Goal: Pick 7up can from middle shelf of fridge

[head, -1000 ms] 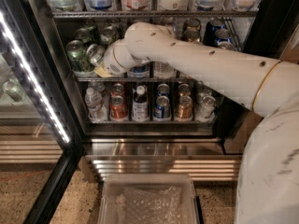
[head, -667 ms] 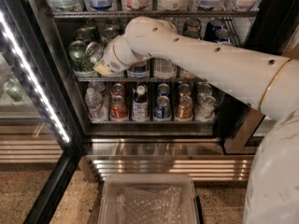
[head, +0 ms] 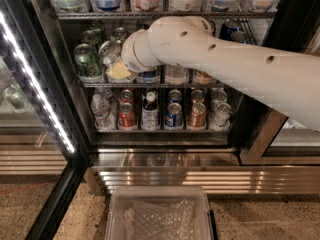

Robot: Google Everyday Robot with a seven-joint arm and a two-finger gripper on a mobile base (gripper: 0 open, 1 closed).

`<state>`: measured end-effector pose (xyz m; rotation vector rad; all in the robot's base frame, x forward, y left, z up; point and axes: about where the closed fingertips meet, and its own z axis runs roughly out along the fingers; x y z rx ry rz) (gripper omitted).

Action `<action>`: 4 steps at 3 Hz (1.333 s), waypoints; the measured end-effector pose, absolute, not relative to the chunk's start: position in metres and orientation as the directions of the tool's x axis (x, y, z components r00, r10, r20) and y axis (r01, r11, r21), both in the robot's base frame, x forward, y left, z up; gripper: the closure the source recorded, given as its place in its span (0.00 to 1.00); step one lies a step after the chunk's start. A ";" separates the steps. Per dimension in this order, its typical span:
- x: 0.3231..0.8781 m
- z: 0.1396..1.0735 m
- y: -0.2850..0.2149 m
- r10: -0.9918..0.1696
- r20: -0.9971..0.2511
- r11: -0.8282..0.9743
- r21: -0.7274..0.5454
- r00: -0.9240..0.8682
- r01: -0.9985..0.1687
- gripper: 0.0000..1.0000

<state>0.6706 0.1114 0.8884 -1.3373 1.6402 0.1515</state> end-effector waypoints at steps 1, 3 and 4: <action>0.655 0.905 0.088 -0.655 -0.754 0.412 -0.412 0.050 -0.813 1.00; 0.586 0.939 0.029 -0.451 -0.881 0.511 -0.121 -0.145 -0.851 1.00; 0.569 0.954 0.007 -0.344 -0.921 0.565 -0.046 -0.185 -0.824 1.00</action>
Offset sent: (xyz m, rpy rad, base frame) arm -0.1039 -0.0974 0.0558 0.3768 0.4232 -0.0435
